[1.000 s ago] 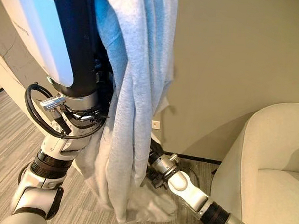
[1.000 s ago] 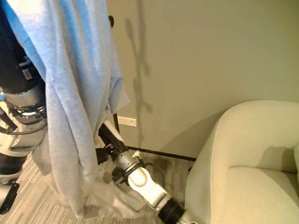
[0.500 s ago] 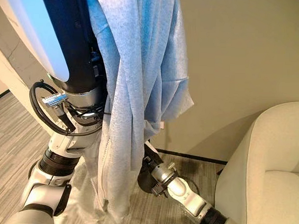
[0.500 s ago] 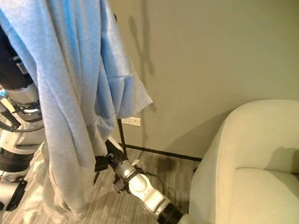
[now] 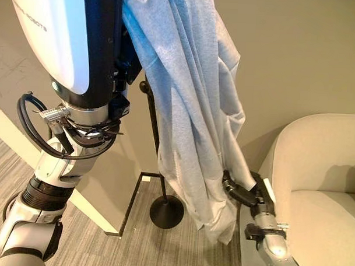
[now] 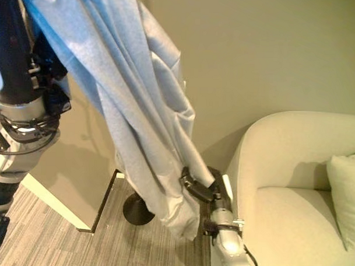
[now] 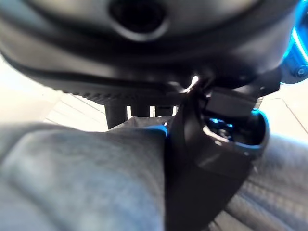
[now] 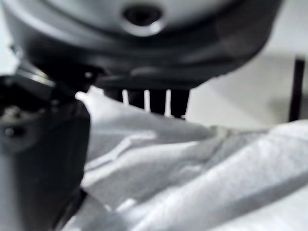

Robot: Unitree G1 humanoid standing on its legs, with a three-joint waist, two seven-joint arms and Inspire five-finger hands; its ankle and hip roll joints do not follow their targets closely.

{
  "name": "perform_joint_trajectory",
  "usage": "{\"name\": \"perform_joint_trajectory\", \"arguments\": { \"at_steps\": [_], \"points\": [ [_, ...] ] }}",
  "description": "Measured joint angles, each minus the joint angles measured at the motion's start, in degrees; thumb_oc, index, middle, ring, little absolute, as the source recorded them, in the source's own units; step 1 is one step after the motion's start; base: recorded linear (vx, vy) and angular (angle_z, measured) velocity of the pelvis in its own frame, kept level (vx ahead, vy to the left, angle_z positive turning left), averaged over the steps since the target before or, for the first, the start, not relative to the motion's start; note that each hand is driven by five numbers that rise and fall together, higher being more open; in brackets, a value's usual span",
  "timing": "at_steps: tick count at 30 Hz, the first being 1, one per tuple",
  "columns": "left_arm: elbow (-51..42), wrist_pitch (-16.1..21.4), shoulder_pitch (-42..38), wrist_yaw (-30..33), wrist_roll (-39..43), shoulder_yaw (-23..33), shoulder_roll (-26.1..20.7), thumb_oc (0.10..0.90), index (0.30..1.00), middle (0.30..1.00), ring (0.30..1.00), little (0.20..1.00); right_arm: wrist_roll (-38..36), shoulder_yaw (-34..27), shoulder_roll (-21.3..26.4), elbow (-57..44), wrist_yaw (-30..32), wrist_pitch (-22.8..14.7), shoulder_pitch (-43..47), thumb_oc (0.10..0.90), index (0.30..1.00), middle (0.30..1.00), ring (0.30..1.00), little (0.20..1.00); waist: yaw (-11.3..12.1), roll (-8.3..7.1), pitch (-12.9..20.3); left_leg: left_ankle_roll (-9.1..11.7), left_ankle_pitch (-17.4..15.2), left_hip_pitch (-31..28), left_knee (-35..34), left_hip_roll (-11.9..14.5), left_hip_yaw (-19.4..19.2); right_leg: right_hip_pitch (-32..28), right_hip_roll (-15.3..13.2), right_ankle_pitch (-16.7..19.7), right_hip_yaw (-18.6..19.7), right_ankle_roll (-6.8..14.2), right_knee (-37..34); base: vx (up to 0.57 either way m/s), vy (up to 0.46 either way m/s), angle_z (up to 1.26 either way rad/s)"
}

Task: Hang the clothes on the sofa on the clothes rack.

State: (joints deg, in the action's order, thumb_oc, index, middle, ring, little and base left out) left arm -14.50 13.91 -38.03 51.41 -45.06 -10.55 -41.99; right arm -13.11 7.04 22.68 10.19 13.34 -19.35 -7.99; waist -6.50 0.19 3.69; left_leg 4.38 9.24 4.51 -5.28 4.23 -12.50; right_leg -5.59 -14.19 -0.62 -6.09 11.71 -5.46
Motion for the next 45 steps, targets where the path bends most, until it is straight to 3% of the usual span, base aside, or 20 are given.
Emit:
{"name": "perform_joint_trajectory", "arguments": {
  "at_steps": [5,8,10,17,23,28,32,37,40,41,43,44,45],
  "points": [
    [-0.03,1.13,1.97,-0.87,-0.05,2.08,-0.59,0.400,0.300,0.300,0.300,0.300,7.07,-8.77,0.80,-4.94,6.99,0.28,-1.71,0.400,0.300,0.300,0.300,0.300,-0.75,-0.15,-0.03,-0.01,-0.02,-0.11,-0.01,-0.08,-0.35,0.07,-0.02,0.01,0.25,0.00,0.01,0.01,-0.010,-0.03],
    [-0.05,1.35,1.96,-0.84,-0.09,3.09,-0.67,0.400,0.300,0.300,0.300,0.300,14.39,-12.46,1.61,-8.38,11.84,1.43,-1.43,0.400,0.300,0.300,0.300,0.300,-0.69,-0.11,0.00,-0.10,-0.10,-0.17,-0.20,-0.11,-0.35,-0.01,-0.05,0.01,0.24,0.00,0.01,0.03,0.007,0.01],
    [-0.11,1.34,1.95,-0.10,-0.29,5.88,-0.76,0.400,0.300,0.300,0.300,0.300,22.98,-15.27,2.89,-13.57,18.65,3.43,1.30,0.400,0.300,0.300,0.300,0.300,-0.53,-0.14,0.04,-0.27,-0.31,-0.20,-0.25,-0.19,-0.31,-0.16,-0.20,0.01,0.11,-0.01,0.01,0.04,0.028,0.02],
    [2.86,1.10,2.07,4.65,-2.47,8.62,-3.03,0.400,0.300,0.300,0.300,0.300,37.60,-20.14,14.21,-15.18,31.16,8.79,12.87,0.400,0.300,0.300,0.300,0.300,1.96,-0.68,-0.13,-0.34,-0.37,0.00,-0.23,-0.31,0.08,-0.16,-0.10,0.01,-0.21,-0.01,0.02,0.04,0.042,0.02],
    [14.11,-2.86,4.36,5.42,-2.99,9.12,-10.67,0.400,0.300,0.300,0.300,0.300,41.91,-20.38,20.28,-15.03,34.74,11.35,18.18,0.400,0.300,0.300,0.300,0.300,3.04,-3.35,-0.28,-0.42,-0.45,0.30,-0.22,-0.29,0.38,-0.12,-0.08,0.00,-0.67,-0.03,0.02,0.07,0.066,0.03],
    [21.44,-4.81,4.63,3.95,-2.83,7.46,-11.27,0.400,0.300,0.300,0.300,0.300,42.72,-18.35,23.11,-11.39,34.80,11.34,23.55,0.400,0.300,0.300,0.300,0.300,2.63,-6.78,-0.18,-1.13,-0.95,0.80,-0.25,-1.01,0.63,0.08,-0.73,-0.01,-1.18,-0.04,0.03,0.08,0.074,0.05],
    [26.55,-5.52,4.19,0.82,-1.81,0.86,-11.32,0.400,0.300,0.300,0.300,0.300,41.79,-14.77,27.24,-7.15,34.53,11.35,27.40,0.400,0.300,0.300,0.300,0.300,2.52,-7.83,0.08,-1.73,-1.66,1.59,-0.28,-2.94,1.49,0.10,-2.64,0.05,-1.67,-0.02,0.08,0.10,0.102,0.16],
    [33.26,-5.52,-1.81,-3.53,0.33,-10.01,-11.30,0.400,0.300,0.300,0.300,0.300,40.16,-10.86,32.73,-1.25,32.63,12.00,29.07,0.400,0.300,0.300,0.300,0.300,1.80,-7.76,0.07,-2.70,-2.32,2.39,-0.27,-4.61,3.47,1.09,-3.90,0.16,-1.47,-0.12,3.14,0.13,0.154,0.23],
    [37.17,-5.54,-7.05,-4.71,2.62,-15.38,-10.97,0.400,0.300,0.300,0.300,0.300,38.60,-6.74,33.59,2.96,32.02,13.62,34.79,0.400,0.300,0.300,0.300,0.300,0.76,-6.88,-0.30,-4.25,-2.86,2.38,0.02,-5.58,3.51,4.47,-4.80,0.38,-0.49,-0.42,9.54,0.07,0.189,0.03],
    [38.41,-5.49,-8.96,-4.97,3.28,-17.00,-10.94,0.400,0.300,0.300,0.300,0.300,38.36,-5.49,34.41,3.53,31.96,14.31,36.71,0.400,0.300,0.300,0.300,0.300,0.53,-6.14,-0.82,-5.04,-1.98,2.07,0.11,-5.54,3.38,5.96,-5.47,0.51,0.58,-0.58,12.53,0.12,0.205,0.00],
    [41.88,-5.56,-11.21,-5.59,4.97,-18.40,-10.81,0.400,0.300,0.300,0.300,0.300,36.96,-0.42,34.79,5.57,31.82,15.51,43.07,0.400,0.300,0.300,0.300,0.300,-0.34,-4.20,-1.90,-6.67,-3.31,0.36,0.17,-6.32,1.76,8.98,-6.17,4.20,3.03,1.92,18.00,0.13,0.199,-0.33],
    [45.65,-5.84,-14.06,-5.90,6.35,-20.76,-10.81,0.400,0.300,0.300,0.300,0.300,36.47,3.35,35.49,7.73,31.77,15.52,47.62,0.400,0.300,0.300,0.300,0.300,-0.44,-2.65,-3.14,-7.65,-3.97,-0.85,0.17,-6.27,0.65,10.93,-6.41,6.52,3.46,2.06,21.94,0.13,0.064,-0.68],
    [47.26,-6.18,-15.35,-6.49,7.21,-20.89,-10.90,0.400,0.300,0.300,0.300,0.300,36.47,5.85,36.16,8.94,31.69,15.22,50.98,0.400,0.300,0.300,0.300,0.300,-0.42,-0.96,-4.65,-8.73,-4.78,-1.99,0.13,-5.98,0.21,14.57,-5.87,5.59,4.58,2.58,26.98,0.15,-0.025,-0.55]
  ]
}}
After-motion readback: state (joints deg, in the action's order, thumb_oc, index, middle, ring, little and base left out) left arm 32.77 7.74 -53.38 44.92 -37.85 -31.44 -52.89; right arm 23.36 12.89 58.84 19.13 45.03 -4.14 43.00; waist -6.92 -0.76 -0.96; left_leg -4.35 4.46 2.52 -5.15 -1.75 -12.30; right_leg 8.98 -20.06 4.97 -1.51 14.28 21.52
